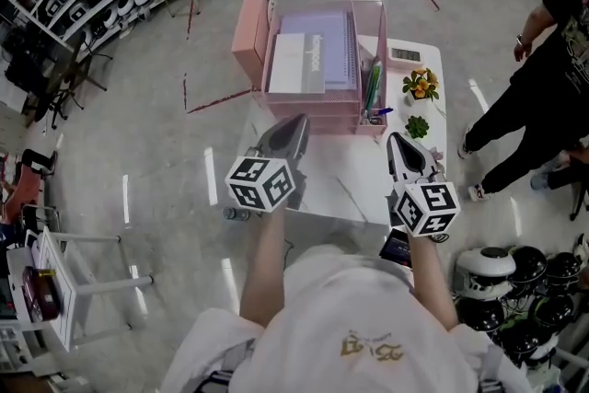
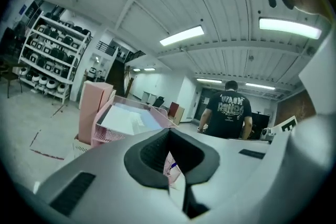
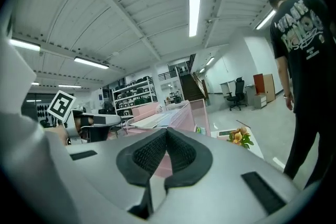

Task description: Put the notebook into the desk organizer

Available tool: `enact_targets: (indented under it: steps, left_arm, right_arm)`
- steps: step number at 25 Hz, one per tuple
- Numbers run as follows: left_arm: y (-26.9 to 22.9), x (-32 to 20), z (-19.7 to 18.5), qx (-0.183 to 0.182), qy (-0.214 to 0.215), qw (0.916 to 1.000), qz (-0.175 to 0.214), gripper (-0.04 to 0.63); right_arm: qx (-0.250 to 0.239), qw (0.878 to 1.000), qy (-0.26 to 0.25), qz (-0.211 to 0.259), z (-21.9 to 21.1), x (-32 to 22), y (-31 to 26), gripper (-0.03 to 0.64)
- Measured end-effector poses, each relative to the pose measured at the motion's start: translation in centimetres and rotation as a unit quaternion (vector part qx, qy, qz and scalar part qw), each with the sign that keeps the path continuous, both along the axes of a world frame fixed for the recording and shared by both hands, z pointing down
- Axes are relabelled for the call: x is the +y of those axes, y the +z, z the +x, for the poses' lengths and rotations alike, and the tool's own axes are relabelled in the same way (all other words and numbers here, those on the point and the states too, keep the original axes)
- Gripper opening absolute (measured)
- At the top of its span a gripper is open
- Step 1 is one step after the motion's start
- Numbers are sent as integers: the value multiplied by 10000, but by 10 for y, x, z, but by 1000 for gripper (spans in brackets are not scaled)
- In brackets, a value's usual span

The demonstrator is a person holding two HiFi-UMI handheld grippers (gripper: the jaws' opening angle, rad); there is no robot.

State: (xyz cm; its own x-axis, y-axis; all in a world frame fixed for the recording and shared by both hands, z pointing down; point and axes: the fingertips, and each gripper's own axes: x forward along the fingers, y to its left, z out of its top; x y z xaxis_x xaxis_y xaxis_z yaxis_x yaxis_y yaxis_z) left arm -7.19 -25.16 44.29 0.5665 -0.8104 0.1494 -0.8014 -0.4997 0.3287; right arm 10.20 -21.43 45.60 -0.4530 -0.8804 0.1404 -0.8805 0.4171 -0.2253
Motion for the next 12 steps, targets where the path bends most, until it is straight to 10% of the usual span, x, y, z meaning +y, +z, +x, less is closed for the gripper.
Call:
enact_targets:
  steps: [12]
  left_arm:
    - [-21,35,-6,-101,-130,9991,398,18]
  right_arm:
    - [150,9994,-47,316,-13,29,-27,3]
